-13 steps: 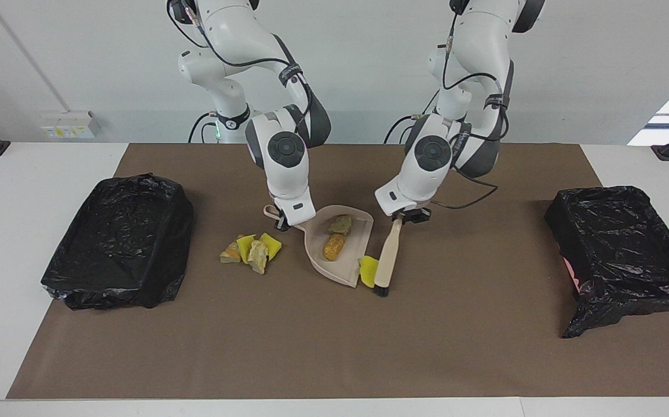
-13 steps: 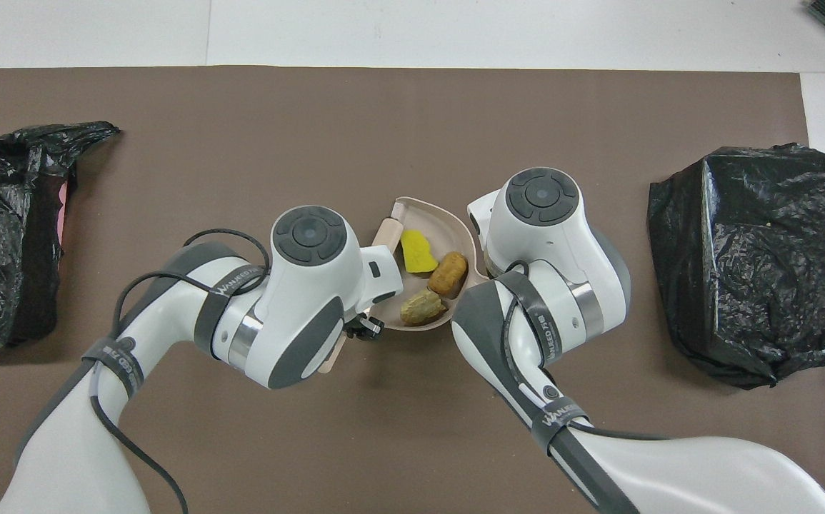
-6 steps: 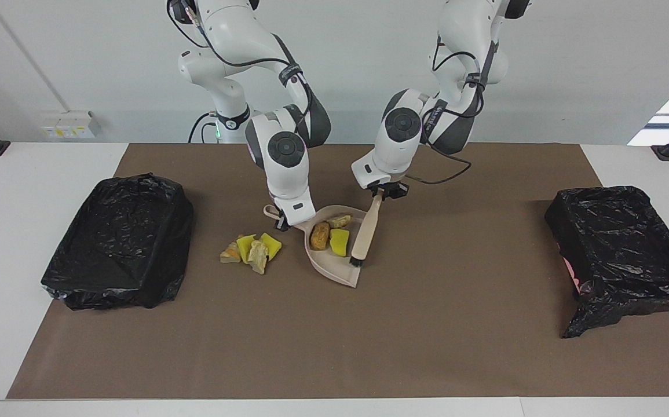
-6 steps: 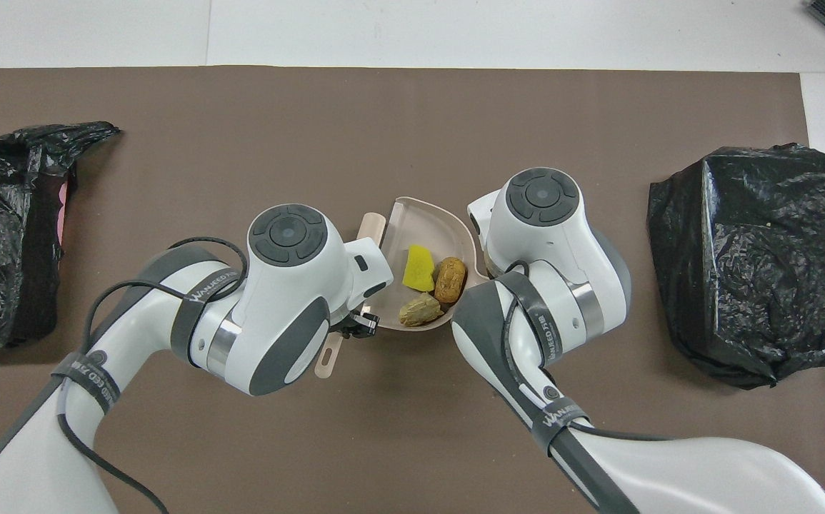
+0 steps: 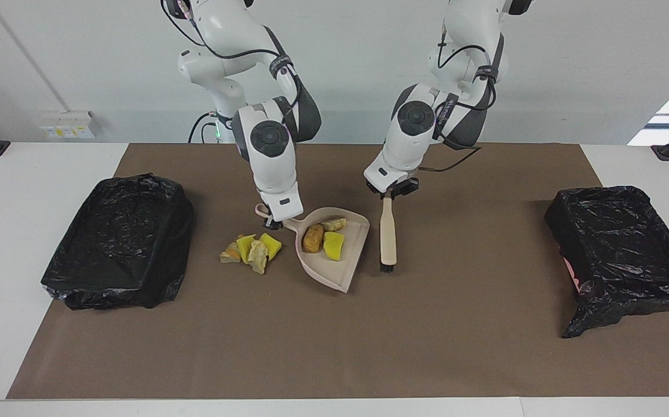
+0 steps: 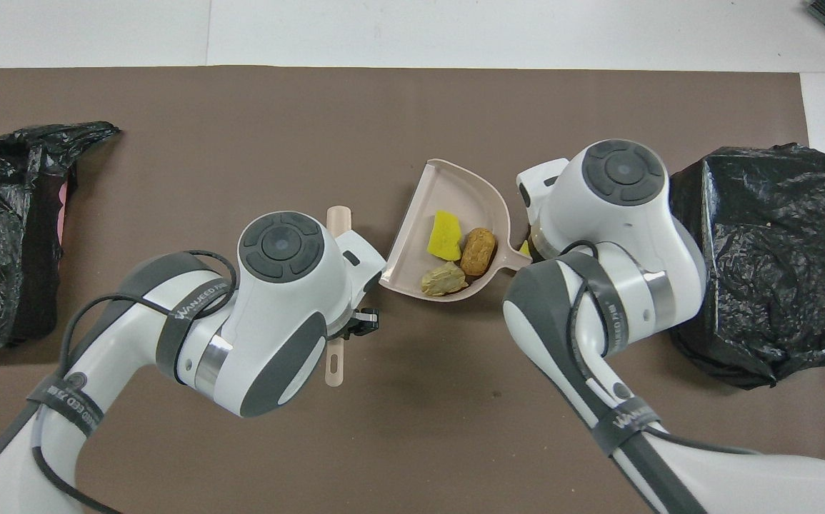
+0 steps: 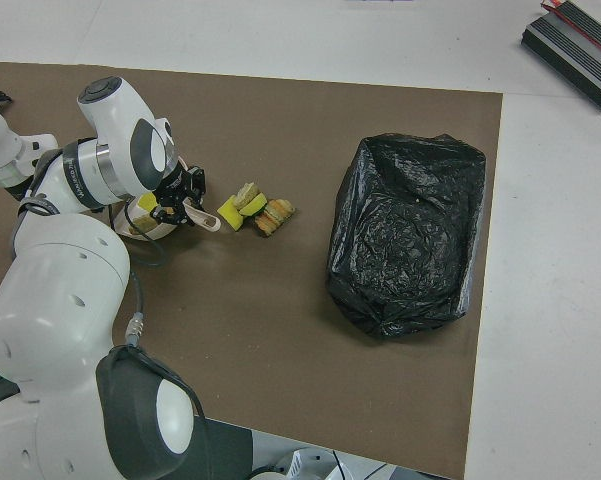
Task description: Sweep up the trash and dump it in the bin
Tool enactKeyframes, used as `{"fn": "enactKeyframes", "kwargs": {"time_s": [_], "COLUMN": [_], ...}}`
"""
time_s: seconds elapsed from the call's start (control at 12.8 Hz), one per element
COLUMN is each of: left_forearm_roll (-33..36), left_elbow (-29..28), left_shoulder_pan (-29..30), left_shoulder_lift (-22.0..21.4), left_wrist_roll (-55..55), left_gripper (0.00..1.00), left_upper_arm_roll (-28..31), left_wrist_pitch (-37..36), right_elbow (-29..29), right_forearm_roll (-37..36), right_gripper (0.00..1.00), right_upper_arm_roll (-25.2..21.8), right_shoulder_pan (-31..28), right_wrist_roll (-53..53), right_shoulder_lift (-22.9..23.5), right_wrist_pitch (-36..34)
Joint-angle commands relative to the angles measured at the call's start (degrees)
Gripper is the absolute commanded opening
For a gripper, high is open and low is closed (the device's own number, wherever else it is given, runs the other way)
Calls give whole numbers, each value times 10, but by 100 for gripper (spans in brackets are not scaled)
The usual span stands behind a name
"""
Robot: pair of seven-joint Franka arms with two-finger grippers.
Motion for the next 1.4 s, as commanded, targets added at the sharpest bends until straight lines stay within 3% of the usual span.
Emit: {"fn": "enactKeyframes", "kwargs": {"time_s": [0.0, 0.31, 0.62, 0.78, 1.09, 1.33], "left_forearm_roll": [9, 1, -33, -75, -84, -86], "left_elbow": [-85, -212, -243, -254, -283, -286], "left_shoulder_pan": [-63, -170, -261, -276, -285, -285], "left_shoulder_lift": [-69, -156, -156, -147, -147, -144], "left_wrist_roll": [-91, -200, -257, -259, -256, -252], "left_gripper": [0, 0, 0, 0, 0, 1], "left_upper_arm_roll": [4, 2, 2, 2, 1, 1], "left_wrist_pitch": [23, 117, 151, 176, 211, 219], "right_elbow": [13, 22, 39, 40, 38, 31], "right_forearm_roll": [-4, -8, -12, -65, -205, -244], "right_gripper": [0, 0, 0, 0, 0, 0], "right_upper_arm_roll": [3, 0, -4, -5, -5, -6], "right_shoulder_pan": [-46, -134, -273, -335, -417, -439], "right_wrist_roll": [-17, -56, -218, -297, -417, -475], "right_shoulder_lift": [-49, -104, -103, -104, -103, -100], "right_wrist_pitch": [-56, -101, -140, -136, -39, 5]}}
